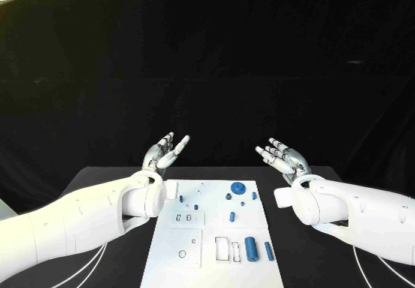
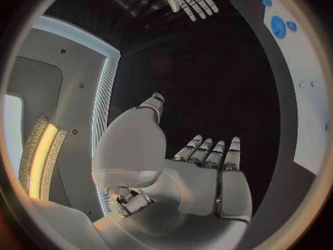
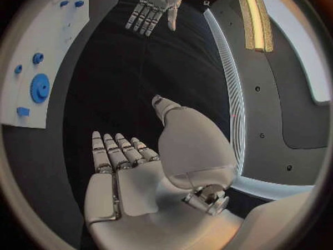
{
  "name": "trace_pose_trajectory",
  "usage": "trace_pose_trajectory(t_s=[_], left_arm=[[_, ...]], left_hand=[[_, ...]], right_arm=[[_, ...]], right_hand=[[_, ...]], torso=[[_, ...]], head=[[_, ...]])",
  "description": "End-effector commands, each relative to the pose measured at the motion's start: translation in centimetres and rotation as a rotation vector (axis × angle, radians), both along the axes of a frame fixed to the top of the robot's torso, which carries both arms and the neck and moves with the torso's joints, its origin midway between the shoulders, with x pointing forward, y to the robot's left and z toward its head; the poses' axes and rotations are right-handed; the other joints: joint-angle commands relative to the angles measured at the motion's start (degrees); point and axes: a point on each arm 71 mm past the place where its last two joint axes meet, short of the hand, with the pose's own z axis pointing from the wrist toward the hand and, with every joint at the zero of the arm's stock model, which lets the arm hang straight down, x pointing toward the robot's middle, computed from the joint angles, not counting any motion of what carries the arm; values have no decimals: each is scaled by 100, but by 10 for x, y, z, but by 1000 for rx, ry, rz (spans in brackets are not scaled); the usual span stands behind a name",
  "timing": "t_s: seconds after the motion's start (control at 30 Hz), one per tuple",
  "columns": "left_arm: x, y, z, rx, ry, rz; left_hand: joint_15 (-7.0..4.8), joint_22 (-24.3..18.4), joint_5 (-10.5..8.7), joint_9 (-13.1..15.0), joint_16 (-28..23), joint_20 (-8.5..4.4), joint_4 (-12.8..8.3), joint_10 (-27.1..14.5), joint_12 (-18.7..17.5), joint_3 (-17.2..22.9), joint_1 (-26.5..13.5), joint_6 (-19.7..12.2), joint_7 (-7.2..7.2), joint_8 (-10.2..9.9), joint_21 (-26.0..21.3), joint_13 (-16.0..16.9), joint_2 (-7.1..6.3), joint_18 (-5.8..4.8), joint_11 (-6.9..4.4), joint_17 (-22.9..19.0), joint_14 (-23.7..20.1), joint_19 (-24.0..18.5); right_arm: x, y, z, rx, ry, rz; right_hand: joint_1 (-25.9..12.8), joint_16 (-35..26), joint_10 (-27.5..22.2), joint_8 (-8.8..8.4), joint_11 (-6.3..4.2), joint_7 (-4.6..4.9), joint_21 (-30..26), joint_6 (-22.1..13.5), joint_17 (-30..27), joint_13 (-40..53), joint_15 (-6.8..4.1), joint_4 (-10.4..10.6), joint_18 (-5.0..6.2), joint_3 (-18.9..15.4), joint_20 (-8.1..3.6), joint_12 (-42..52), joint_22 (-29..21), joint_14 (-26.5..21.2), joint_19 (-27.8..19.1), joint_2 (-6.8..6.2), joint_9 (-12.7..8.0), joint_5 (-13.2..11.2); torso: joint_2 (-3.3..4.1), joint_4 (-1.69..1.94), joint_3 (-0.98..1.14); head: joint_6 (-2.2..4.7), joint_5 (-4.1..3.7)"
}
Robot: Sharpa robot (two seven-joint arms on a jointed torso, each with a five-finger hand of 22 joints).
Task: Assemble the parts on the task board
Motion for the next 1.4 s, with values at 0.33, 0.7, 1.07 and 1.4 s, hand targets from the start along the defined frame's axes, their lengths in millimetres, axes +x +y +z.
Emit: trace_pose_trajectory(t_s=[0.33,0.7,1.07,1.4], left_arm=[[6,5,6,-47,-42,-136],[-11,21,18,56,-94,-244],[-47,17,43,66,-105,-389],[-65,14,57,65,-104,-436]], left_hand=[[326,553,50,277,1077,103,71,1455,299,154,488,951,717,363,1081,172,153,-18,427,697,2589,2394],[-893,1372,55,1282,3932,-593,-228,6070,1764,660,1601,4316,266,1988,3015,749,-84,485,-247,2476,6182,5178],[-851,2108,44,1524,5164,-691,-219,5913,1589,1134,1727,4084,352,1888,4057,907,-478,438,-174,3622,5717,4761],[-812,2345,43,1622,5414,-663,-205,5731,1540,1047,1666,3908,393,1860,4413,958,-531,453,-120,3820,5735,4700]], right_arm=[[19,-11,12,-355,-141,212],[31,6,36,-811,-333,408],[31,23,52,-1241,-412,539],[27,38,61,-1442,-466,523]], right_hand=[[1040,1202,3719,1112,-244,863,1426,2912,603,243,-420,-1023,622,393,14,612,555,3530,3000,-428,682,362],[904,1846,5413,1344,-794,397,3857,4526,1264,221,-1236,-1573,700,780,-767,362,1983,6016,4130,-702,786,584],[643,2575,6009,1235,-1066,168,4953,4916,2236,243,-1545,-1589,749,1116,-995,249,2721,7053,4492,-912,887,526],[457,3050,5860,1094,-1087,119,4919,4796,2704,245,-1558,-1399,749,1239,-1028,249,2726,7173,4748,-1153,945,351]], torso=[[23,-11,-8],[234,-40,11],[539,42,-22],[774,78,-56]], head=[[-138,36],[-96,-47],[5,-160],[18,-183]])
